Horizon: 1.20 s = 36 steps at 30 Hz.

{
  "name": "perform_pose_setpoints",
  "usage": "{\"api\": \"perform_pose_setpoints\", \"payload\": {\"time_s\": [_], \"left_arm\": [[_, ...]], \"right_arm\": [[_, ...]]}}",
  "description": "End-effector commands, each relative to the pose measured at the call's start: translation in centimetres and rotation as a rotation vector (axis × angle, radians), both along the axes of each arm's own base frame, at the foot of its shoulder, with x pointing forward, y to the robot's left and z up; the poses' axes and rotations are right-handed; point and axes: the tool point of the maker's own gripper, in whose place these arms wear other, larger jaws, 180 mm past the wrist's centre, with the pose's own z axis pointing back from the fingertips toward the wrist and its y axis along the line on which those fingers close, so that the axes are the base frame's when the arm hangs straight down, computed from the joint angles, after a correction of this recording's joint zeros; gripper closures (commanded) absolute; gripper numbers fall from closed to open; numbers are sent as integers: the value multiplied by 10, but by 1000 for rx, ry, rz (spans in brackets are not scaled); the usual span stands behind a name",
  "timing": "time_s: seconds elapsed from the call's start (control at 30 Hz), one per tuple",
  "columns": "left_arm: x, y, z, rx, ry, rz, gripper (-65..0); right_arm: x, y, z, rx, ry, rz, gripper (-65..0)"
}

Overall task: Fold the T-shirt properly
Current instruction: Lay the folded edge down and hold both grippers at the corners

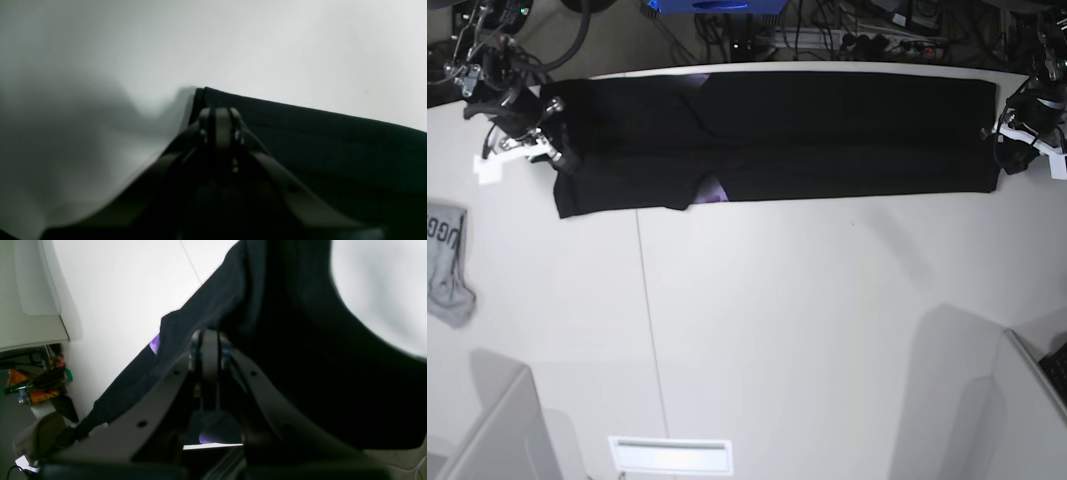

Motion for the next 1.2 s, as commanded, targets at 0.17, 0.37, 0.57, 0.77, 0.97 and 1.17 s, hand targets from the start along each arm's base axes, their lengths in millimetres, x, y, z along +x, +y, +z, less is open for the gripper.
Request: {"api": "perform_pose_setpoints", "payload": {"time_s": [0.17,0.37,0.57,0.77,0.97,1.17], "left_arm": [[-2,4,6,36,-6,-11,0],[-12,9,-9,163,76,-20,0],[-12,4,-14,164,89,-37,0],[-11,4,-13,164,87,-35,0],[-12,5,-13,166,87,-33,0],[-11,9,-9,175,82,-25,-146]], "right_arm": [[-7,0,0,0,4,6,0],[-19,-1,-7,-1,38,1,0],[-23,0,-9,0,49,2,0],[-29,-4,-24,17,92,-16,0],[-32,-7,-25,13,99,-25,-96],[-31,-20,-22,-10,85,-60,-273]]}}
